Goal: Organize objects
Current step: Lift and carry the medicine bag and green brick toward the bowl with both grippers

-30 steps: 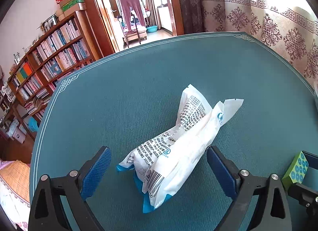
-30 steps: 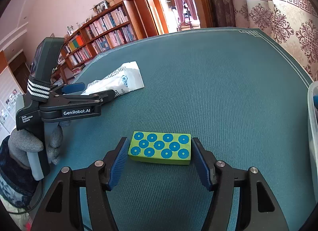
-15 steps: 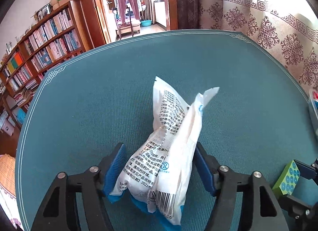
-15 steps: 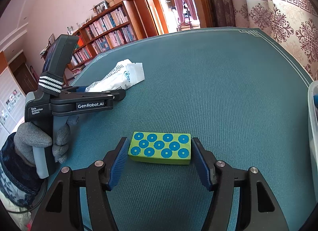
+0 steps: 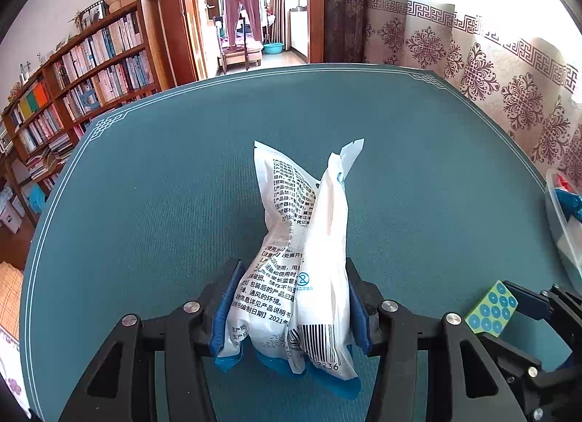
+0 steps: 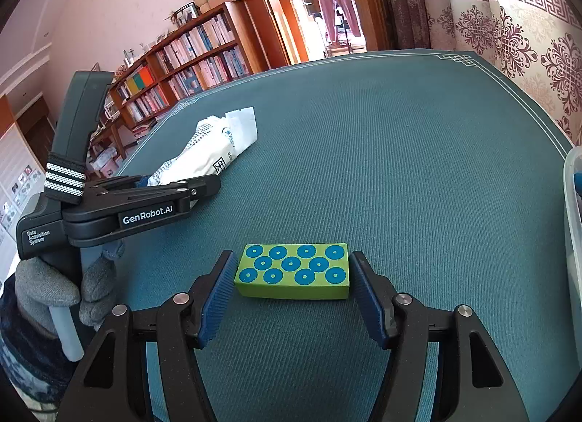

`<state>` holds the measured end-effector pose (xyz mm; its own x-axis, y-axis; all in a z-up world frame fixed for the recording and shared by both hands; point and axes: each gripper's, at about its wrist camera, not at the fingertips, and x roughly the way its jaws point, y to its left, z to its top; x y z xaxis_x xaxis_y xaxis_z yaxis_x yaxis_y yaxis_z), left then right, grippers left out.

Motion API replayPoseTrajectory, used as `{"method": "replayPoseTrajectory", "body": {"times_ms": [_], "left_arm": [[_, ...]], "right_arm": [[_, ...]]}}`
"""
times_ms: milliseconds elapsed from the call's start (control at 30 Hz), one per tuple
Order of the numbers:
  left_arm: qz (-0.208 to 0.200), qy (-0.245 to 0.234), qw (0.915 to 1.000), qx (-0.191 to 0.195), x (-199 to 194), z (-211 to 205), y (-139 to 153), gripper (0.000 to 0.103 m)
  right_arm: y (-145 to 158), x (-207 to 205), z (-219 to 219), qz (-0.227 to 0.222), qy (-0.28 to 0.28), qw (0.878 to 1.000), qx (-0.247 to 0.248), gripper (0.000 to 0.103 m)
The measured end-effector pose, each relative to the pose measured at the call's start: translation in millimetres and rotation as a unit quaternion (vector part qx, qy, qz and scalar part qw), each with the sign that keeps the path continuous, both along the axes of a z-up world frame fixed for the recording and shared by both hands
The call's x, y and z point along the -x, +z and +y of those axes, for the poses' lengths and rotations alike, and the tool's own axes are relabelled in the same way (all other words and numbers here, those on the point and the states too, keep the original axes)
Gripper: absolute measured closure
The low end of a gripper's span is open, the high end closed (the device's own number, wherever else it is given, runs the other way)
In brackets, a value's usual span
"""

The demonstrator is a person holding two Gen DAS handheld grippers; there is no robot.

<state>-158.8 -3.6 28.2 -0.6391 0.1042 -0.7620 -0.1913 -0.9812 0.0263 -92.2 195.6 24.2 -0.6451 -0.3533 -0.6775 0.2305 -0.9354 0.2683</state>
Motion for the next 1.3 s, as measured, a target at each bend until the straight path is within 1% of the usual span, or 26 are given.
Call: {"method": "replayPoseTrajectory", "body": {"times_ms": [133, 367, 467, 533, 633, 800, 1167, 1300], "left_arm": [[0.01, -0.001, 0.9999, -0.012, -14.5, 5.8, 7.3, 0.048], [0.029, 0.001, 0.9995, -0.01, -38.6, 16.0, 10.6, 0.048], [0.027, 0.002, 0.9995, -0.015, -44.5, 16.5, 10.0, 0.048], [0.027, 0.005, 0.9994, -0.02, -47.0, 15.4, 10.1, 0.048], [0.027, 0.012, 0.999, -0.033, -49.6, 12.4, 9.3, 0.048], [0.029, 0.017, 0.9986, -0.04, -53.5, 13.3, 5.5, 0.048], [0.028, 0.025, 0.9977, -0.056, -54.8, 7.6, 0.6, 0.048], [0.025, 0.023, 0.9978, -0.057, -56.1, 9.2, -1.5, 0.048]], "right_arm": [[0.2, -1.5, 0.6, 0.004, -0.004, 1.0, 0.006, 0.039], [3.8, -8.0, 5.2, 0.016, -0.008, 1.0, 0.013, 0.039], [4.5, -10.5, 5.4, 0.017, -0.006, 1.0, 0.009, 0.04], [4.3, -11.9, 4.5, 0.014, -0.002, 1.0, 0.0, 0.039], [0.7, -13.0, 1.0, -0.001, 0.017, 1.0, -0.018, 0.039], [-0.5, -19.6, -4.6, 0.003, 0.04, 0.998, -0.056, 0.038], [-2.3, -15.7, -21.5, 0.009, 0.042, 0.992, -0.116, 0.038], [-3.1, -16.5, -22.0, 0.011, 0.041, 0.992, -0.119, 0.04]]}}
